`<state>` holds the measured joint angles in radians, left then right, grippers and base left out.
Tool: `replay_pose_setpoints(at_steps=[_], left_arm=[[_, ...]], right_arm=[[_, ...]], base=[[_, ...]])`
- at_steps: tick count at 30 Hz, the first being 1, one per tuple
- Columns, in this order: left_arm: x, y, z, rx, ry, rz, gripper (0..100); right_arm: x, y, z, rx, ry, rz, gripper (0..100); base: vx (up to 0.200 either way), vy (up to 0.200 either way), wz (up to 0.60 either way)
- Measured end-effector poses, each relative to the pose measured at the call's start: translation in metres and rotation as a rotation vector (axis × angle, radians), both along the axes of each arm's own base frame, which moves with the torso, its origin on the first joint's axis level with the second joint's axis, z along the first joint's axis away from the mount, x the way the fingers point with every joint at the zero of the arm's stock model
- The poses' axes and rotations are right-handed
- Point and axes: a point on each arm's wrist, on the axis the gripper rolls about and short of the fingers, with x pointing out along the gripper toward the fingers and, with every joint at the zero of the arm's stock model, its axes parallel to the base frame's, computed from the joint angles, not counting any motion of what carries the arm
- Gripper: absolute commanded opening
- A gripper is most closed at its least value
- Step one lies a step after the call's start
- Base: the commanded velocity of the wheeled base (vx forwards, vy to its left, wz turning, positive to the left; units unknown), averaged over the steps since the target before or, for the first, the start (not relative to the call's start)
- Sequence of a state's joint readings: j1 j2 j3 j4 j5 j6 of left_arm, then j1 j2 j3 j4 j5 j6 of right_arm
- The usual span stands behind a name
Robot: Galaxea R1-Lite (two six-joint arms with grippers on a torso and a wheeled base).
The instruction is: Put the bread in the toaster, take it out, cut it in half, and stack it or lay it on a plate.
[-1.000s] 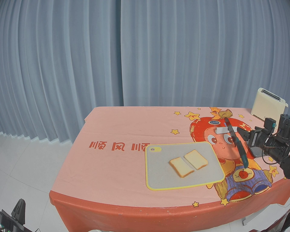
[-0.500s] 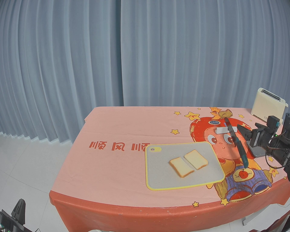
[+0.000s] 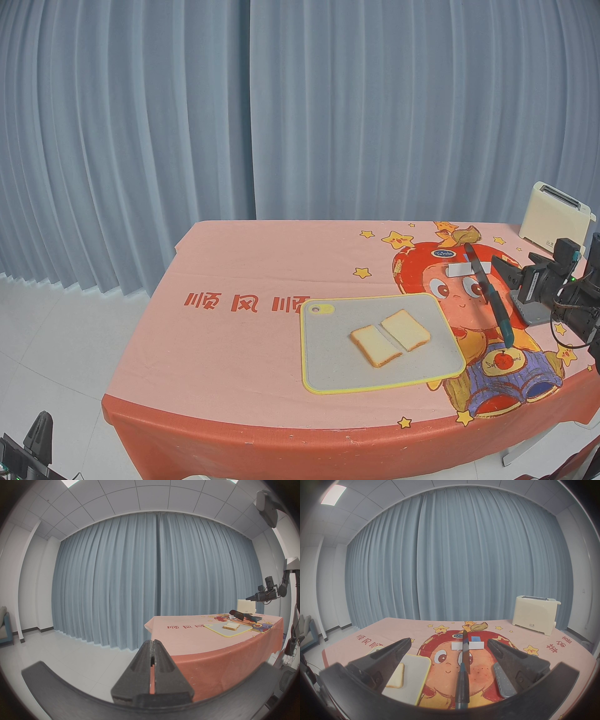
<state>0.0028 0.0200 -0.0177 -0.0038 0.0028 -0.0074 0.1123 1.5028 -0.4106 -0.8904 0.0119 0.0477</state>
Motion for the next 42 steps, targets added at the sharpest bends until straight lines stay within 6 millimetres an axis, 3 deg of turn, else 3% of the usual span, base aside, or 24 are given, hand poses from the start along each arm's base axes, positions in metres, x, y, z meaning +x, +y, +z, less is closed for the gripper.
replay_pose_setpoints(at_steps=[42], left_arm=[[0.0, 0.0, 0.0, 0.0, 0.0, 0.0, 0]], right_arm=[[-0.01, 0.0068, 0.0076, 0.003, -0.035, 0.035, 100]], base=[[0.0, 0.0, 0.0]])
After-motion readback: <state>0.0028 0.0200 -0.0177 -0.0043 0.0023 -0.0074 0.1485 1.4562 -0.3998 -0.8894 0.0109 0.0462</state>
